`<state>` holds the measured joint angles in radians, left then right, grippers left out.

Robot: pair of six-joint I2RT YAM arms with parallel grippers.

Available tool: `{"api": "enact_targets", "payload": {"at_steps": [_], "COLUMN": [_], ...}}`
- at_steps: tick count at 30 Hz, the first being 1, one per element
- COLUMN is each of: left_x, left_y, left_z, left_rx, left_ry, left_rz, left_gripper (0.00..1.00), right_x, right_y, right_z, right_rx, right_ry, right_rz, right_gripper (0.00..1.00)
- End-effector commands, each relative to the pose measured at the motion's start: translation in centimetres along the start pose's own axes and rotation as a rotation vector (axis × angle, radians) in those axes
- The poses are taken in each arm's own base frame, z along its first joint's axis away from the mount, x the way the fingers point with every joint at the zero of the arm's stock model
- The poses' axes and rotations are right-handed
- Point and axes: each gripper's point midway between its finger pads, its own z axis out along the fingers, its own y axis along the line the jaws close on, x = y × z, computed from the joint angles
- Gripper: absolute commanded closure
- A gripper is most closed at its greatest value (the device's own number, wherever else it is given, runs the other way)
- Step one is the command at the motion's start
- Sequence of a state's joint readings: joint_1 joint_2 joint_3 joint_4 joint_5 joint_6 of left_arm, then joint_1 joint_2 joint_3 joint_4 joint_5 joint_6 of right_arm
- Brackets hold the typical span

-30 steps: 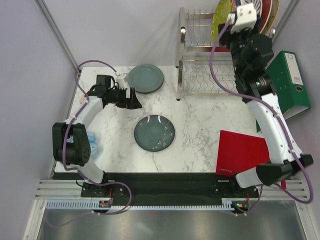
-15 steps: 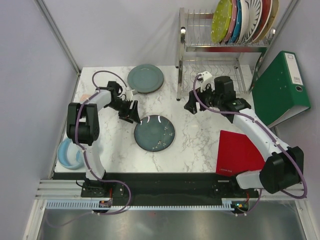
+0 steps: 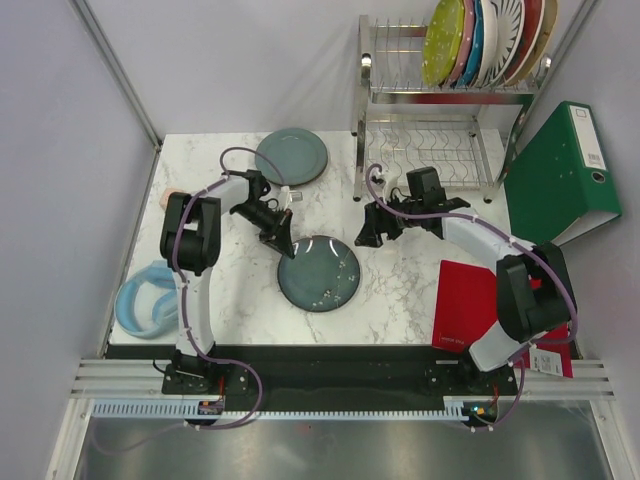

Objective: Load the plates into the dish rack
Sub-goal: Pick up the plate at the center of the board.

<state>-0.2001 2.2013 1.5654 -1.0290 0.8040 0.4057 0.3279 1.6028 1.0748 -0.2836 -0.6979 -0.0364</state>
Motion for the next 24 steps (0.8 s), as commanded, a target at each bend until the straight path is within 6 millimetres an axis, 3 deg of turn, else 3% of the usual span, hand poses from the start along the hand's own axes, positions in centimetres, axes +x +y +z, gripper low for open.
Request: {"api": "enact_targets", "payload": {"at_steps": [1,5,10,13,17,24], "left_x": [-0.3,-1.6,-4.7,-5.8,-6.4,-6.5], "left_y": [-1.0,-1.6,-3.4,-3.9,-4.2,-5.0], "left_z": [0.5,-0.6,-3.2,-3.6,-3.7,-3.5], "left_rx": [0.089,0.067,0.028,0.041,0.059,0.086], "left_ry": [0.011,-0.042,-0.166,-0.191,-0.208,-0.215], "left_rz": [0.046,0.169,0.377,0.399,0.408,0.433], "left_gripper": [0.98,0.98,0.98,0.98,0.98,0.98], "right_x": [-0.3,1.3,1.6,1.9,3.0,2.8], "right_y": [0.2,-0.1,-0.3,-0.8,-0.8,-0.7], "right_z": [0.8,1.9,3.2,3.9,4.8,6.4], "right_rx": [-0.102,-0.175,-0.247,-0.267,-0.323,-0.368], "right_ry": [-0.008,0.055,0.093,0.106,0.170,0.178], "right_rz": [-0.057,-0.023,-0.010,-0.012,0.015,-0.001], "right_gripper": [0.18,0.18,0.19,0.21,0.25,0.33]}}
